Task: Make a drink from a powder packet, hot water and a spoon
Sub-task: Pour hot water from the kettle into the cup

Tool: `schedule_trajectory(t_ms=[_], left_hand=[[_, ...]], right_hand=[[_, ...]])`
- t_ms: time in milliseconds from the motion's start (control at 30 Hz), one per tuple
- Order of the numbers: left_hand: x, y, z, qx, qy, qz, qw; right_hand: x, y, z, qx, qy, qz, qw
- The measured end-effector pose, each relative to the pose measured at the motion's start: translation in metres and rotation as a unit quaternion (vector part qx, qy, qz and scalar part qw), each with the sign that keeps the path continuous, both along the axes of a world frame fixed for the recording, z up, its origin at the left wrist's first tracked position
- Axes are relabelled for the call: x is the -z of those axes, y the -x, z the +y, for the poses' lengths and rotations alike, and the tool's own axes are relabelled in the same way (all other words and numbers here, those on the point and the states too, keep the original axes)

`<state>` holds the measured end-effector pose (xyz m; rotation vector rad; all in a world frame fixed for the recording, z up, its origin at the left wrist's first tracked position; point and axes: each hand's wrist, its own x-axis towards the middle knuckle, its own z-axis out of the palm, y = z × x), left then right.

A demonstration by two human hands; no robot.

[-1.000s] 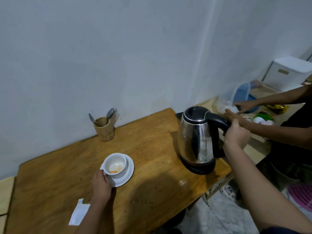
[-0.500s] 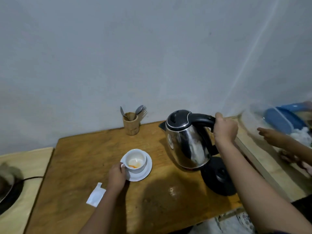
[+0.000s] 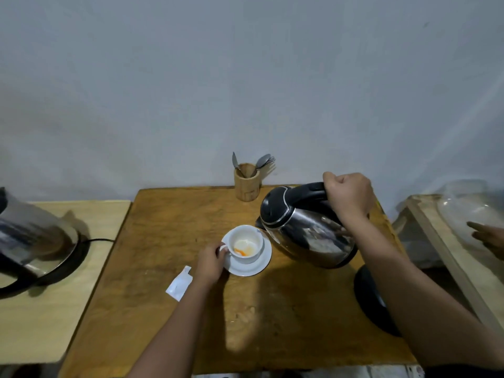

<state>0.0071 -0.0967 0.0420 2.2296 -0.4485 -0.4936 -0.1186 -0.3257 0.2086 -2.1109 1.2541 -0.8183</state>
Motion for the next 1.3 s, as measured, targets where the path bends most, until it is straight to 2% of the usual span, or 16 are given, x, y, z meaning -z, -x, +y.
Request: schedule_trajectory(t_ms=[367, 1300], left_hand=[[0.001, -0.007, -0.001, 0.008, 0.0, 0.005, 1.0], [0.012, -0.011, 0.003, 0.008, 0.001, 0.019, 1.0]], right_hand=[[0.004, -0.018, 0.0, -0.07, 0.037, 0.028, 0.996], [0.017, -0.027, 0.01, -0.076, 0.08, 0.069, 0.992]])
